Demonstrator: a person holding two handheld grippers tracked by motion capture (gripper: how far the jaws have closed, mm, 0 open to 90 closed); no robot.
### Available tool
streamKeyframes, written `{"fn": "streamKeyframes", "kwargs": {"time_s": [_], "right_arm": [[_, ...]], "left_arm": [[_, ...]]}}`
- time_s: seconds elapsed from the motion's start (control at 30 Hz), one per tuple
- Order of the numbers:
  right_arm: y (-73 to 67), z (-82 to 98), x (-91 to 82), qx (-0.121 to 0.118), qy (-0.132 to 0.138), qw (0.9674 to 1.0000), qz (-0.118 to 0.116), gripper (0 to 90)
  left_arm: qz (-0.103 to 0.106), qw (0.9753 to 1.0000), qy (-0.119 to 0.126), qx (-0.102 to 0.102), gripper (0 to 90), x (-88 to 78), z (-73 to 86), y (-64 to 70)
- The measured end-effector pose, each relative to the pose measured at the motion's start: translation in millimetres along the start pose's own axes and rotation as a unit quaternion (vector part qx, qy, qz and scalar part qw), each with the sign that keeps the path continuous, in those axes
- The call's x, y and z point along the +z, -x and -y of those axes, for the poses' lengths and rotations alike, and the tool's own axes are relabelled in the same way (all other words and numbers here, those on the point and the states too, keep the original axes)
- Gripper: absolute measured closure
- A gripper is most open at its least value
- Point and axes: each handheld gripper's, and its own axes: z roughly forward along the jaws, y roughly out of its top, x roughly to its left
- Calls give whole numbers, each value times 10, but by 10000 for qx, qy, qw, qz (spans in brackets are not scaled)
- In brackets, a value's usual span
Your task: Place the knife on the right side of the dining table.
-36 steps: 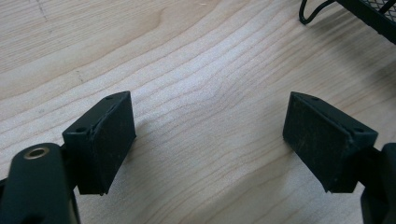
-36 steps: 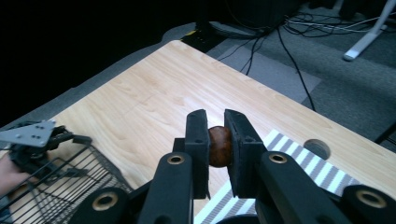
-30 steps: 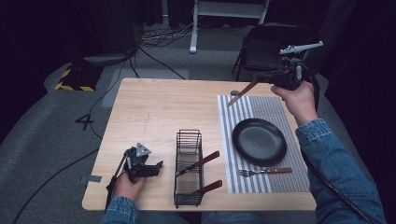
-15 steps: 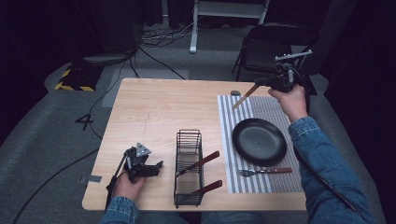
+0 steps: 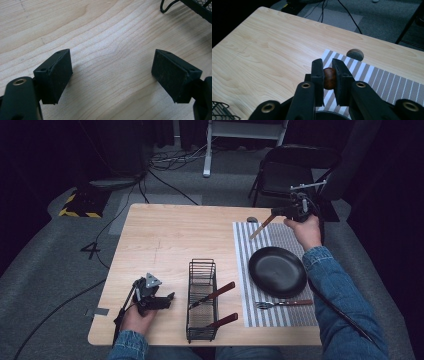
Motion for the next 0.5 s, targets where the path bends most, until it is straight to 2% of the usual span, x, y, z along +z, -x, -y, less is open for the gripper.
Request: {"fn": "streamKeyframes", "kwargs": {"time_s": [0.23,0.4,0.5], "right_arm": [[48,48,86,76,-113,9998,115,796],[100,66,90,175,-86,9997,160,791],[128,68,87,213,-132,9993,262,774]], "left_arm": [[0,10000,-5,6,173,-1,0,-1],[0,10000,-2,-6,173,0,0,1],[13,10000,0,-25,173,1,1,3]]}}
